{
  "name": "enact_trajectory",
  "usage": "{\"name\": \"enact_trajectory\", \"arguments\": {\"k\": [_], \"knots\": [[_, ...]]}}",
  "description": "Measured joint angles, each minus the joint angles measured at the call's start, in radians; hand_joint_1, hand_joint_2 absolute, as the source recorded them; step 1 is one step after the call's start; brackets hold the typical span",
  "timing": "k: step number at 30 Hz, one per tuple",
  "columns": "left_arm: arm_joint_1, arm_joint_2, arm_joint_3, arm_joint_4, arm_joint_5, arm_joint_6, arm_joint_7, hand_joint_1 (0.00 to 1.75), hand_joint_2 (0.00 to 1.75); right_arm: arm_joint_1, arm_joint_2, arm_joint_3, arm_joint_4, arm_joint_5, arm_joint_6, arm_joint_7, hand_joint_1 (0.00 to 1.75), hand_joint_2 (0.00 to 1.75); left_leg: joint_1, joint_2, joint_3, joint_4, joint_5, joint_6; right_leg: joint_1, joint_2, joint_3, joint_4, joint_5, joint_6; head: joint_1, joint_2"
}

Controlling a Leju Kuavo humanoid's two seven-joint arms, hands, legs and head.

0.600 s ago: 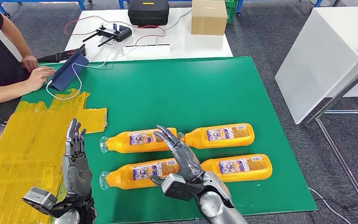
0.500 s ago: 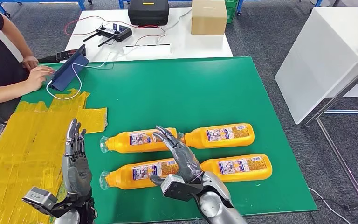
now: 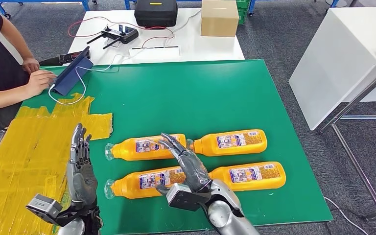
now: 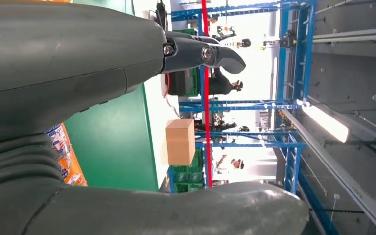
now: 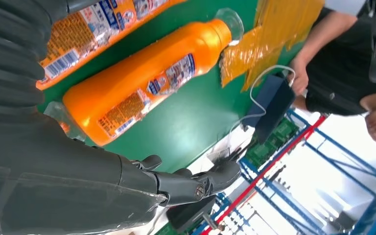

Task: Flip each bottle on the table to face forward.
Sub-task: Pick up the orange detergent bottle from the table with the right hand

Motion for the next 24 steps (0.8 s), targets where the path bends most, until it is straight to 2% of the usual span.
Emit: {"name": "enact_trajectory", "arguments": {"k": [4,9,19,24], "knots": [[-0.006,-0.007,0.003,0.011,-0.015,0.007,0.0,0.0,0.0,-0.002,-0.003,0.036,0.011,0.049,0.013,0.031,0.0,1.75,0.0,0.0,0.0,0.0,0.0,0.0,0.0,0.0,0.0,0.0,0.0,0.0,0.0,0.0],[-0.006,-0.029,0.01,0.02,-0.044,0.022,0.0,0.0,0.0,0.01,-0.037,0.144,0.033,0.189,-0.014,0.108,0.0,1.75,0.0,0.0,-0.001,0.0,0.0,0.0,0.0,0.0,0.0,0.0,0.0,0.0,0.0,0.0],[-0.005,-0.043,0.031,0.028,-0.045,0.002,0.0,0.0,0.0,-0.018,-0.094,0.262,0.074,0.239,-0.016,0.176,0.0,1.75,0.0,0.0,0.0,0.0,0.0,0.0,0.0,0.0,0.0,0.0,0.0,0.0,0.0,0.0],[-0.003,-0.047,0.042,0.03,-0.041,0.001,0.0,0.0,0.0,-0.051,-0.133,0.313,0.088,0.342,-0.041,0.274,0.0,1.75,0.0,0.0,0.0,0.0,0.0,0.0,0.0,0.0,0.0,0.0,0.0,0.0,0.0,0.0]]}}
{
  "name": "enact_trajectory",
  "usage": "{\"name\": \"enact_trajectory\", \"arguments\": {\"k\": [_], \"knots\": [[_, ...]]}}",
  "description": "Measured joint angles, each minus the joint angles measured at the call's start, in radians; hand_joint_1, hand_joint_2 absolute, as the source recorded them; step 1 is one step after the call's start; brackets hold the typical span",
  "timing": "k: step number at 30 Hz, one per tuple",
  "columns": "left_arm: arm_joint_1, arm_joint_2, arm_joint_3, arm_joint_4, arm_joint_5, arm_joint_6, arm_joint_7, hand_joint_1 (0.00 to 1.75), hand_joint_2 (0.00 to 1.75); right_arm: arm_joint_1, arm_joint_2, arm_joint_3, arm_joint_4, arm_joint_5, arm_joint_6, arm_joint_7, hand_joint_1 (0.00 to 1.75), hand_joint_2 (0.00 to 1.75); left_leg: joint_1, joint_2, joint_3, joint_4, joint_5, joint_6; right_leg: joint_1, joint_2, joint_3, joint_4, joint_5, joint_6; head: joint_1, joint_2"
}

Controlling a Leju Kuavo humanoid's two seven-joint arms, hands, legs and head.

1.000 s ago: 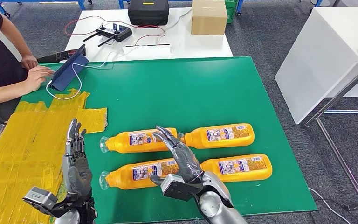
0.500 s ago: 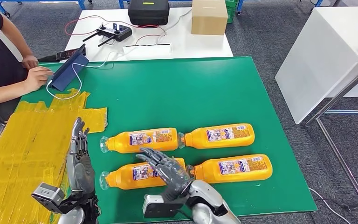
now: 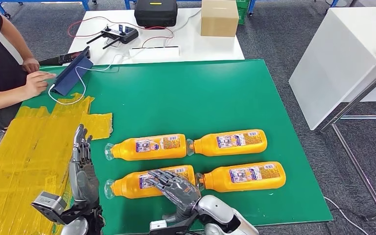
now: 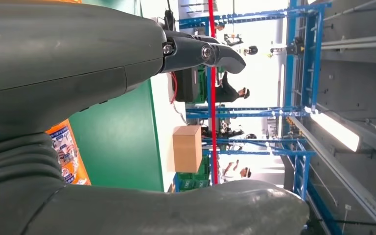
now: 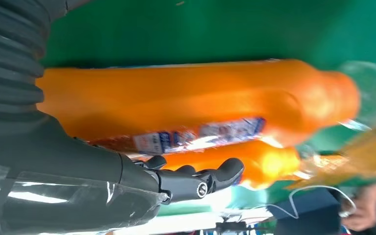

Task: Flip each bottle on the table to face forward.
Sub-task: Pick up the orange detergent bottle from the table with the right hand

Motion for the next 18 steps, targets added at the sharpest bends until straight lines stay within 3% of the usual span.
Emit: {"name": "enact_trajectory", "arguments": {"k": [11,18], "knots": [[0.021,-0.011,0.029,-0.006,-0.004,-0.017,0.0,0.0,0.0,-0.068,-0.051,0.034,-0.017,0.132,-0.048,0.129,0.0,1.75,0.0,0.0,0.0,0.0,0.0,0.0,0.0,0.0,0.0,0.0,0.0,0.0,0.0,0.0],[0.031,-0.018,0.042,-0.012,-0.003,-0.02,0.0,0.0,0.0,-0.086,-0.06,0.035,-0.025,0.149,-0.038,0.146,0.0,1.75,0.0,0.0,0.0,0.0,0.0,0.0,0.0,0.0,0.0,0.0,0.0,0.0,0.0,0.0]]}}
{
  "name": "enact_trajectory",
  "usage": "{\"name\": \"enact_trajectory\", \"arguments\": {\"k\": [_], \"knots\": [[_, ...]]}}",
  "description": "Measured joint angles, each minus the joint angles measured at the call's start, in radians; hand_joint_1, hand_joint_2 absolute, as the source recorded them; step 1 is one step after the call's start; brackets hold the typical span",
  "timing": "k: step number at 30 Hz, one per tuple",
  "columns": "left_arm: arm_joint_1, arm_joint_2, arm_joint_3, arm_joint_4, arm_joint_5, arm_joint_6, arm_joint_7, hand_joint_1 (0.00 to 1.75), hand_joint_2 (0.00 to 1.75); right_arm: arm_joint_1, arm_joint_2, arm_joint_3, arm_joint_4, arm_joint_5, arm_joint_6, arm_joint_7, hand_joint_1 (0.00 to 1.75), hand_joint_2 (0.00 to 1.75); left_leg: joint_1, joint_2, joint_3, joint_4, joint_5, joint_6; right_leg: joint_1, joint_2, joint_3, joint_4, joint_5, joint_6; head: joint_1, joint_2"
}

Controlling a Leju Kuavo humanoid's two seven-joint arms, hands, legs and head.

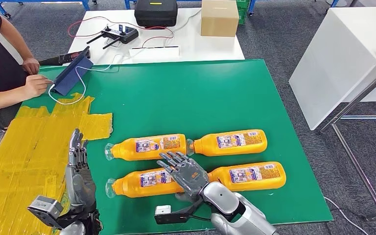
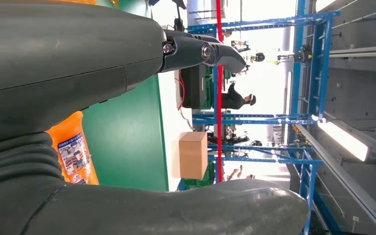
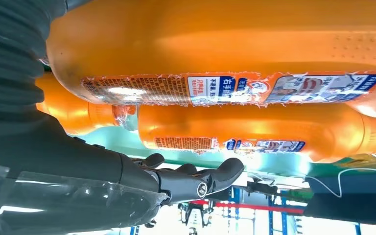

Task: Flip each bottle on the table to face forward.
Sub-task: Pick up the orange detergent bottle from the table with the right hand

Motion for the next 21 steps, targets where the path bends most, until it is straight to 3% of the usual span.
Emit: {"name": "enact_trajectory", "arguments": {"k": [8,15,16,19,20,21], "knots": [[0.001,-0.002,0.011,0.0,0.013,-0.01,0.0,0.0,0.0,-0.087,-0.016,0.047,0.082,-0.121,0.175,-0.05,0.0,1.75,0.0,0.0,0.0,0.0,0.0,0.0,0.0,0.0,0.0,0.0,0.0,0.0,0.0,0.0],[-0.002,-0.002,0.014,0.001,0.017,-0.012,0.0,0.0,0.0,-0.168,-0.025,0.1,0.157,-0.191,0.244,-0.075,0.0,1.75,0.0,0.0,0.001,0.0,0.0,0.0,0.0,0.0,0.001,0.0,0.0,0.0,0.0,0.0],[-0.003,-0.002,0.014,0.001,0.017,-0.012,0.0,0.0,0.0,-0.179,-0.028,0.11,0.161,-0.21,0.263,-0.075,0.21,1.75,0.0,0.0,0.001,0.0,0.0,0.0,0.0,0.0,0.001,0.0,0.0,0.0,0.0,0.0],[-0.005,-0.002,0.013,0.003,0.019,-0.012,0.0,0.0,0.0,-0.22,-0.053,0.152,0.167,-0.284,0.323,-0.067,1.5,1.75,0.0,0.0,0.001,0.0,0.0,0.0,0.0,0.0,0.001,0.0,0.0,0.0,0.0,0.0],[-0.006,-0.002,0.013,0.004,0.019,-0.012,0.0,0.0,0.0,-0.235,-0.064,0.169,0.168,-0.31,0.338,-0.062,1.72,1.75,0.0,0.0,0.001,0.0,0.0,0.0,0.0,0.0,0.001,0.0,0.0,0.0,0.0,0.0],[-0.006,-0.002,0.012,0.005,0.019,-0.012,0.0,0.0,0.0,-0.249,-0.075,0.185,0.168,-0.335,0.347,-0.057,1.75,1.75,0.0,0.0,0.002,0.0,0.0,0.0,0.0,0.0,0.001,0.0,0.0,0.0,0.0,0.0]]}}
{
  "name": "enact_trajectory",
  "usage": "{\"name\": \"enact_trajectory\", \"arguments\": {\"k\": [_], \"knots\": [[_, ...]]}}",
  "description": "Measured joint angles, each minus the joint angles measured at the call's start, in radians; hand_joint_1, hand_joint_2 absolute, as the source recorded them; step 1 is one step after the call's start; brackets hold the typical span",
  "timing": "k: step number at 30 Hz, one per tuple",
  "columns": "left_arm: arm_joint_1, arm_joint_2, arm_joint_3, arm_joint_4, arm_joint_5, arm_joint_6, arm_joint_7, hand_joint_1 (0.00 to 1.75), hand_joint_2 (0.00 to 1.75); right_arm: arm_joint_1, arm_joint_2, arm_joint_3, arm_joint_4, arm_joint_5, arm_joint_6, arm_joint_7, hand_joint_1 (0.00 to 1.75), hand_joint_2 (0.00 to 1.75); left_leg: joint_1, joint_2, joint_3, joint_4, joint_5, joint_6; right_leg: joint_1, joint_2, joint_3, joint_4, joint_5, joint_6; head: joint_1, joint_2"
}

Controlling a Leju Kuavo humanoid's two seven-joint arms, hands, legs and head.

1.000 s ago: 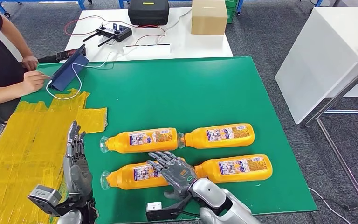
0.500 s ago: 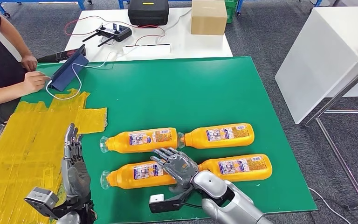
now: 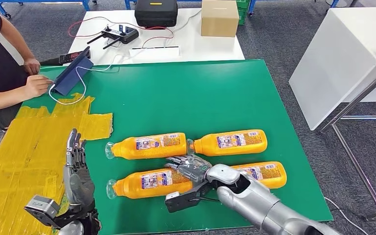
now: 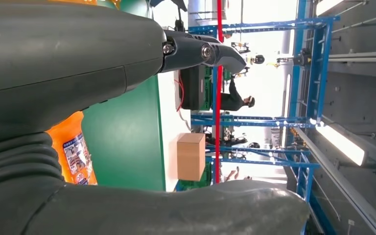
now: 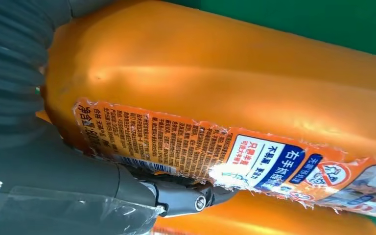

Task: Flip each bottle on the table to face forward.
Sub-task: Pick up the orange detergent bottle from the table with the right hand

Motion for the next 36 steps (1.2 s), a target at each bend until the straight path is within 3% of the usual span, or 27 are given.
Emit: {"name": "enact_trajectory", "arguments": {"k": [7,15,18,22,26,32,36], "knots": [[-0.003,0.0,-0.002,0.005,0.008,0.0,0.0,0.0,0.0,-0.027,-0.047,0.038,-0.009,-0.096,-0.019,0.02,1.75,1.75,0.0,0.0,0.001,0.0,0.0,0.0,-0.001,0.0,0.001,0.0,0.0,0.0,0.0,0.0],[-0.007,0.0,-0.007,0.01,0.011,0.006,0.0,0.0,0.0,-0.02,-0.063,0.045,-0.014,-0.12,-0.049,0.022,1.75,1.75,0.0,0.0,0.001,0.0,0.0,0.0,0.0,0.0,0.001,0.0,0.0,0.0,0.0,0.0],[-0.009,-0.001,-0.006,0.015,0.014,0.037,0.0,0.0,0.0,0.005,-0.062,0.04,-0.02,-0.125,-0.109,0.016,1.75,1.75,0.0,0.0,0.001,0.0,0.0,0.0,0.0,0.0,0.001,0.0,0.0,0.0,0.0,0.0],[-0.012,-0.013,0.013,0.019,0.03,0.104,0.004,0.0,0.0,0.099,-0.038,-0.009,-0.041,-0.088,-0.26,-0.019,1.75,1.75,0.0,0.0,0.0,0.0,0.0,0.0,0.0,0.0,0.0,0.0,0.0,0.0,0.0,0.0],[-0.017,-0.024,0.043,0.019,0.078,0.131,0.011,0.0,1.75,0.223,0.013,-0.084,-0.107,-0.061,-0.351,-0.077,1.75,1.75,0.0,0.0,-0.001,0.0,-0.001,0.0,0.0,0.0,-0.001,0.0,0.0,0.0,0.0,0.0],[-0.022,-0.03,0.092,0.015,0.189,0.087,0.045,0.0,1.75,0.376,0.092,-0.229,-0.247,-0.079,-0.396,-0.174,1.75,1.75,0.001,-0.001,-0.003,-0.001,0.0,-0.001,0.001,0.0,-0.002,0.0,-0.001,0.0,0.0,0.0],[-0.02,-0.037,0.101,0.013,0.214,0.066,0.058,0.0,1.75,0.42,0.132,-0.283,-0.308,-0.086,-0.4,-0.193,1.75,1.75,0.001,-0.001,-0.002,-0.001,0.0,0.0,0.0,0.0,-0.002,0.0,-0.001,0.0,0.0,0.0]]}}
